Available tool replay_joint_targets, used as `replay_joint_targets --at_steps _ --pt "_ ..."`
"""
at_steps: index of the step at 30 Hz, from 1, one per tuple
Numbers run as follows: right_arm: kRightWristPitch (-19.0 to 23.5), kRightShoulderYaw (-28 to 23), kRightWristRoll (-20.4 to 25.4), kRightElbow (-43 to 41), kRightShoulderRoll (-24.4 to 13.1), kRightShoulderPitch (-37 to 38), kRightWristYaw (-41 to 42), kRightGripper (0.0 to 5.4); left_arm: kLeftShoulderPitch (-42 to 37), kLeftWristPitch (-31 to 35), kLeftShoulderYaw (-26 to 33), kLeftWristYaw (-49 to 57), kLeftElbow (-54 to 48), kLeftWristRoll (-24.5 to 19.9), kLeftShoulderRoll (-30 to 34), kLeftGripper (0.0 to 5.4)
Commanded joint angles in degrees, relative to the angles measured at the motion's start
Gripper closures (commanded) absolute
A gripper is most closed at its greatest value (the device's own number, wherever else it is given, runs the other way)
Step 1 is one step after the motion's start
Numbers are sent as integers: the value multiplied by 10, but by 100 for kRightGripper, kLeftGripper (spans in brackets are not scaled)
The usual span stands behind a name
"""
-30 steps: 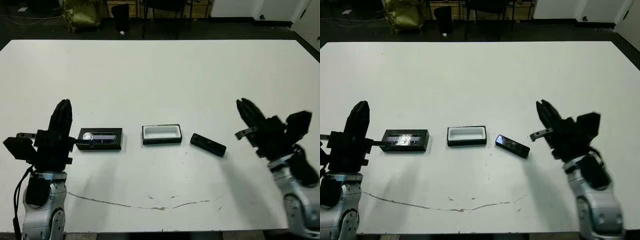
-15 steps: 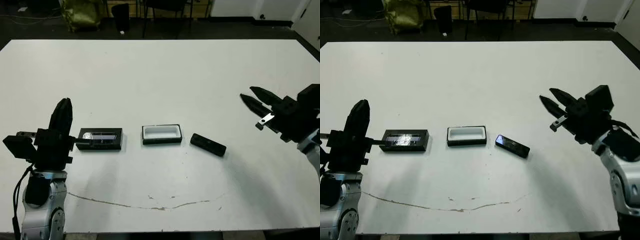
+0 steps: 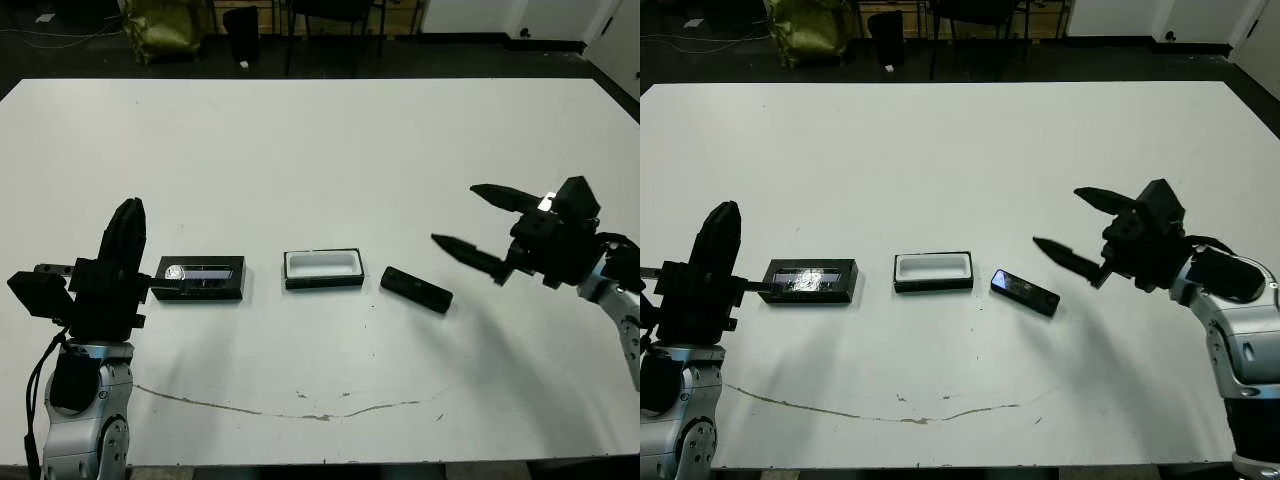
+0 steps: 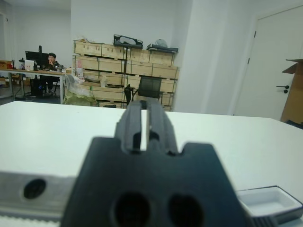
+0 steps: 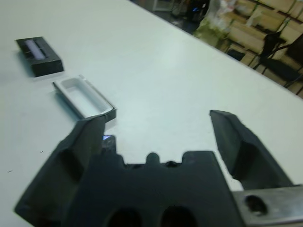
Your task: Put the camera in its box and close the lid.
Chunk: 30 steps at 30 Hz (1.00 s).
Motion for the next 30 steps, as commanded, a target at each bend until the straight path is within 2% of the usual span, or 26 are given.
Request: replay_joint_targets --at_steps 1,5,7,10,14,16,21,24,27,30 --pt "-1 8 3 15 1 26 16 3 8 8 3 -1 7 -3 6 540" --pt "-11 13 1 25 5 36 27 68 6 2 3 -2 14 2 7 540" --pt "-28 12 2 38 10 38 36 60 6 4 3 -2 15 1 7 540" --pt "-34 9 8 53 11 35 49 1 5 4 2 -3 16 1 7 540" --pt "-25 7 17 66 4 31 65 6 5 6 3 0 16 4 7 540" --pt "-20 8 16 64 -1 33 66 26 6 7 3 0 15 2 7 540" --pt "-33 14 14 84 -2 34 87 119 3 3 4 -6 20 0 10 540" --pt "-55 20 6 101 1 30 103 90 3 -1 3 -4 20 6 9 540" --pt "-57 28 2 111 3 28 113 59 4 9 2 0 14 4 7 540" --pt "-53 37 -2 118 2 25 123 1 4 7 3 0 15 3 7 540"
